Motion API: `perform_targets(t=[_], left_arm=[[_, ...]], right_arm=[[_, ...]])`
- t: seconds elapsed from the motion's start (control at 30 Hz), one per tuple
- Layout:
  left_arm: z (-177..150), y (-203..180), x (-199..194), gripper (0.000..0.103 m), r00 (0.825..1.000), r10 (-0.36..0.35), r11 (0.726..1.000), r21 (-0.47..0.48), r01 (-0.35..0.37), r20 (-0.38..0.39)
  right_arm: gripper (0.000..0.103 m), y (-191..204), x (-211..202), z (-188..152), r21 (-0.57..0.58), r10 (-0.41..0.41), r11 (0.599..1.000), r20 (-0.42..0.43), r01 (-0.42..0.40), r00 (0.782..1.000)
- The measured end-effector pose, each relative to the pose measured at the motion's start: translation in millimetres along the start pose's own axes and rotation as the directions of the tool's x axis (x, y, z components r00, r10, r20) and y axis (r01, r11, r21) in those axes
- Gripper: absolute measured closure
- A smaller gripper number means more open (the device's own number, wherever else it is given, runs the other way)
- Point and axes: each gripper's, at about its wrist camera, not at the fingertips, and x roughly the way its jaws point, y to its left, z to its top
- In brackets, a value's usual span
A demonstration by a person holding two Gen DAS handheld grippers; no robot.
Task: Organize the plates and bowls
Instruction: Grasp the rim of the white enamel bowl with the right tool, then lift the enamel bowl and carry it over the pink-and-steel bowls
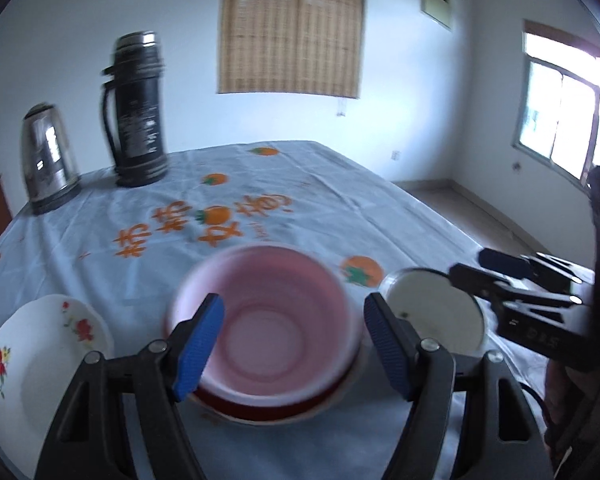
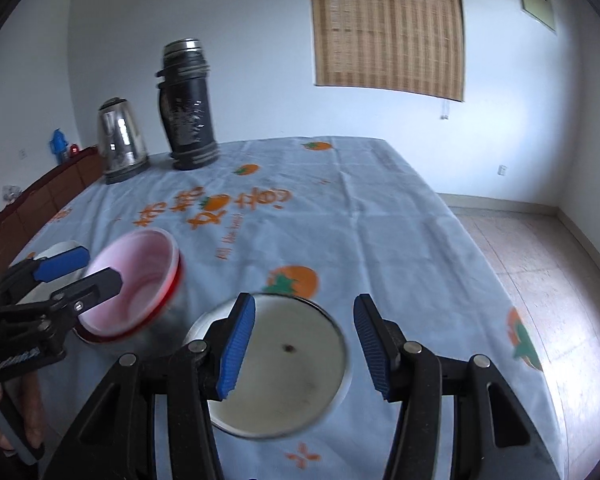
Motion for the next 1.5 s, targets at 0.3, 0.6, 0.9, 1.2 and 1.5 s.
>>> perform_targets(t=[0.3, 0.6, 0.9, 1.2, 1.5], left_arm=[[-8, -52, 3, 0.03, 0.993, -0.106, 0.99, 0.088, 0.11, -0.045], [-13, -58, 9, 0.043, 0.991, -0.119, 0.988, 0.088, 0.125, -0.065], [-16, -73, 18, 0.047, 0.983, -0.155, 0.982, 0.092, 0.164, -0.1], [-25, -77, 36, 0.061, 0.971, -0.181, 0.978, 0.074, 0.194, -0.157], [-23, -69, 28, 0.066, 0.972, -0.195, 0.978, 0.046, 0.202, -0.129]], right_arm=[[0.065, -22, 12, -26, 0.055, -0.001, 0.998, -0.059, 0.005, 0.998], [0.091, -23, 17, -31, 0.058, 0.022, 0.998, -0.072, -0.018, 0.997], [0.096, -35, 7, -32, 0.061, -0.003, 0.998, -0.066, 0.007, 0.998], [0.095, -37, 5, -35, 0.077, 0.01, 0.997, -0.054, -0.006, 0.998], [0.095, -30, 6, -36, 0.088, 0.013, 0.996, -0.064, -0.007, 0.998]])
